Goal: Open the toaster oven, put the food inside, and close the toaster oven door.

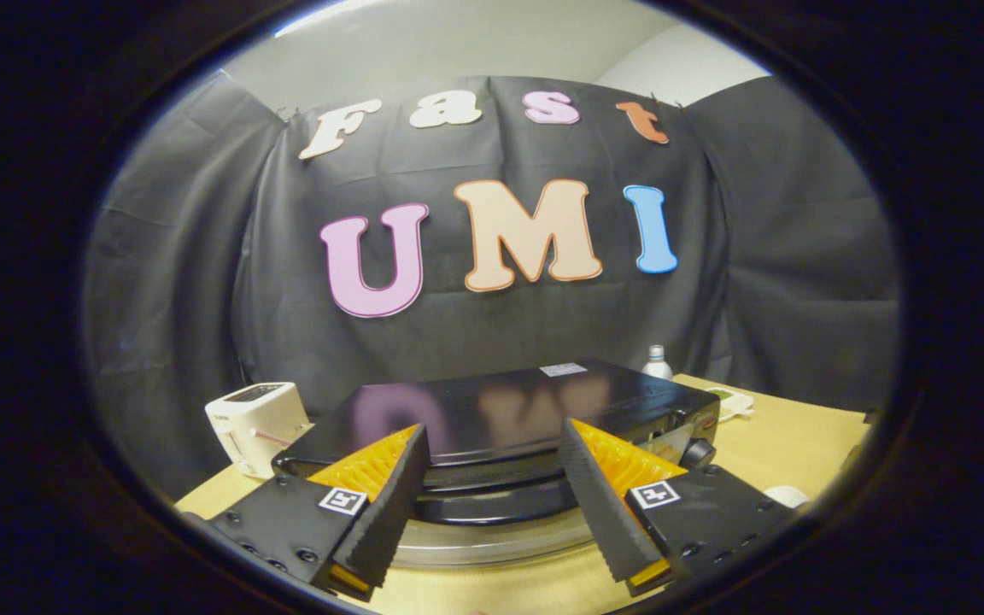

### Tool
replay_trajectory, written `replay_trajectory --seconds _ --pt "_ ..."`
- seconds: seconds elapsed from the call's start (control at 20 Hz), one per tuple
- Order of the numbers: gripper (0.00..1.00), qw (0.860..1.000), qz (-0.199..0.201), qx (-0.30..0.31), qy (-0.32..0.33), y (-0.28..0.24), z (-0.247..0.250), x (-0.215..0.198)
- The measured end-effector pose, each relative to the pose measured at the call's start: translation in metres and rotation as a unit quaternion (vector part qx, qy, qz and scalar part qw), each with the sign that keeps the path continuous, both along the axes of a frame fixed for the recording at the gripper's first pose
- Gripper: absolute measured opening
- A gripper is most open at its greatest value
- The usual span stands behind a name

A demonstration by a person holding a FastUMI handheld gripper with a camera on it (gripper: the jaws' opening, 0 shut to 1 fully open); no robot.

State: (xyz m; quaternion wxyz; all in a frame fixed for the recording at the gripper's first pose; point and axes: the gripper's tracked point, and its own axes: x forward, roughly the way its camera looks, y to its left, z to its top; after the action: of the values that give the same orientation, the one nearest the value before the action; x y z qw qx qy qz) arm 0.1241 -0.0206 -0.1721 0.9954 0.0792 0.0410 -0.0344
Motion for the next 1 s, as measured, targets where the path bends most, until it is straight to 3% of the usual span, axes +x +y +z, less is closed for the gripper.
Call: replay_trajectory --seconds 1.0 --pt "0.95 0.998 -0.046 -0.017 0.037 -0.014 -0.031 -0.086"
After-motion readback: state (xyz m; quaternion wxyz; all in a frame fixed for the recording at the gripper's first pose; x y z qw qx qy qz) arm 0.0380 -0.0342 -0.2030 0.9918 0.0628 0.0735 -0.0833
